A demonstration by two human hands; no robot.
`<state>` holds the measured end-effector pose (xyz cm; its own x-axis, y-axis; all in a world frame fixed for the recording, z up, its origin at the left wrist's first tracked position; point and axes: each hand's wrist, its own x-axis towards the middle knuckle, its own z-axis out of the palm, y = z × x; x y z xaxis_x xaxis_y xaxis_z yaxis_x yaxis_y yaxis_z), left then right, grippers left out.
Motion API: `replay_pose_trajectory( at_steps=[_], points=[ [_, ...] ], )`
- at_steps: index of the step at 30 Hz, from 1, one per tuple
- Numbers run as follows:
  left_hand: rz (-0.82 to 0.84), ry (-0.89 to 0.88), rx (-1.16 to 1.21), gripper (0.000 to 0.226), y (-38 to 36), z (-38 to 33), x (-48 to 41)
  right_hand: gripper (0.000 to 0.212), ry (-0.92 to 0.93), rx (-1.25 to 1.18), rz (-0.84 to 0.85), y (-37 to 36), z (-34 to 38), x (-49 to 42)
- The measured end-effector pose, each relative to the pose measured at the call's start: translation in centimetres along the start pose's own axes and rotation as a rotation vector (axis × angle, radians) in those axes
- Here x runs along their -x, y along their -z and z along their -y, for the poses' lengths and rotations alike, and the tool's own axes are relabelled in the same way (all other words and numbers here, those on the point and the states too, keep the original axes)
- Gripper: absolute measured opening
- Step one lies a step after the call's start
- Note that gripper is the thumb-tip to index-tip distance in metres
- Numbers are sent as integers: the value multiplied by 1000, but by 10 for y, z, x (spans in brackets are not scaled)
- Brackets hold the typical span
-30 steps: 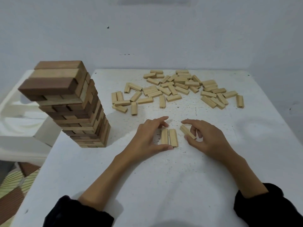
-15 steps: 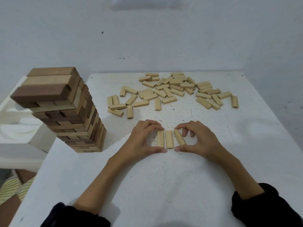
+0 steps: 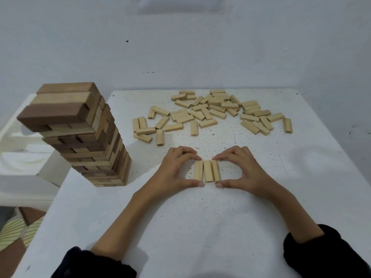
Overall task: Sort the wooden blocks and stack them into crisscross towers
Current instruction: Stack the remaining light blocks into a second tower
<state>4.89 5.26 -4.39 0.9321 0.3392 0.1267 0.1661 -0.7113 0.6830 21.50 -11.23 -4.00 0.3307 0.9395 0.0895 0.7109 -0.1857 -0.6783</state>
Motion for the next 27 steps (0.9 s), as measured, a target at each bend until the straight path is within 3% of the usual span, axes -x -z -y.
replay_pose_trajectory(
  at_steps=[5, 16, 27],
  points=[
    [-24, -13, -46, 66, -3, -5, 1, 54, 97, -57, -123, 2, 5, 3],
    [-10, -21, -88, 67, -5, -3, 0, 77, 43, 166, 22, -1, -1, 2],
    [2, -40, -72, 61, -3, -6, 1, 68, 35, 131, -4, -3, -1, 0]
  ],
)
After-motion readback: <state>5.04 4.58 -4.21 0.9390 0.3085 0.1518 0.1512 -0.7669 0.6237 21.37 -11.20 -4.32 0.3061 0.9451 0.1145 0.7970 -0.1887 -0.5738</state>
